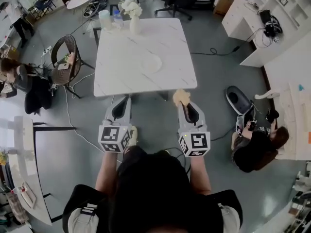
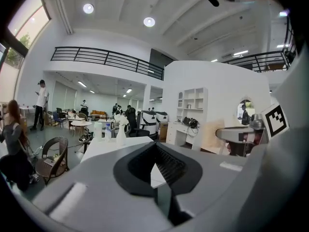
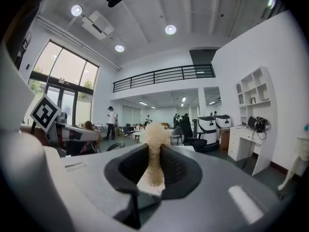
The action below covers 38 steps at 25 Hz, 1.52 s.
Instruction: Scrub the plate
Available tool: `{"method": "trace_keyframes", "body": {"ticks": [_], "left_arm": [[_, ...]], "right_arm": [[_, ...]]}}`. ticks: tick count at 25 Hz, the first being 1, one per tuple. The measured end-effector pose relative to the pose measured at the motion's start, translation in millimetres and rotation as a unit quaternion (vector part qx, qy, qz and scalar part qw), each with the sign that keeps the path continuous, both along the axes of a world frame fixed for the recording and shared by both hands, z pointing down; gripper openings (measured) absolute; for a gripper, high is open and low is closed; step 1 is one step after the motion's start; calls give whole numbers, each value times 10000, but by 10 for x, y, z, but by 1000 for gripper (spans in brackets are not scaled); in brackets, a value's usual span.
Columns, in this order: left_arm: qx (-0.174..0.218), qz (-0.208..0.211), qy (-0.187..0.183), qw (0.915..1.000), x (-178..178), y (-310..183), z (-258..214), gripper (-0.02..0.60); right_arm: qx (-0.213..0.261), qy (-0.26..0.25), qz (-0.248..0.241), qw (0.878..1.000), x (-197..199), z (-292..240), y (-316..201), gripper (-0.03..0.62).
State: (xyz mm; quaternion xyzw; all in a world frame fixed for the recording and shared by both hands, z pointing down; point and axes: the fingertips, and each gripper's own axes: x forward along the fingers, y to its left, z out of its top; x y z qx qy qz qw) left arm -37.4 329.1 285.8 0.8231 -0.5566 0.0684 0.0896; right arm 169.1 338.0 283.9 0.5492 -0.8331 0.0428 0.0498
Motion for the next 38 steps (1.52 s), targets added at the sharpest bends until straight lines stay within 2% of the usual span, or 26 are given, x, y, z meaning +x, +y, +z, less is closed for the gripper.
{"method": "trace_keyframes", "body": {"ticks": [11, 21, 30, 38], "left_arm": [[-114, 851, 206, 9961, -670, -1023, 50, 5], [-100, 1645, 239, 9860, -1077, -1628, 93, 5], [-157, 1904, 300, 9811, -1077, -1915, 166, 5], [-253, 1781, 302, 9832, -863, -2251, 284, 5]], "right_arm": [[-154, 239, 633, 9976, -836, -77, -804, 69], [-230, 271, 1423, 9892, -1234, -56, -1154, 69], [-196, 297, 1696, 9849, -1264, -74, -1362, 69], [-269, 235, 1533, 9875, -1072, 60, -1720, 69]]}}
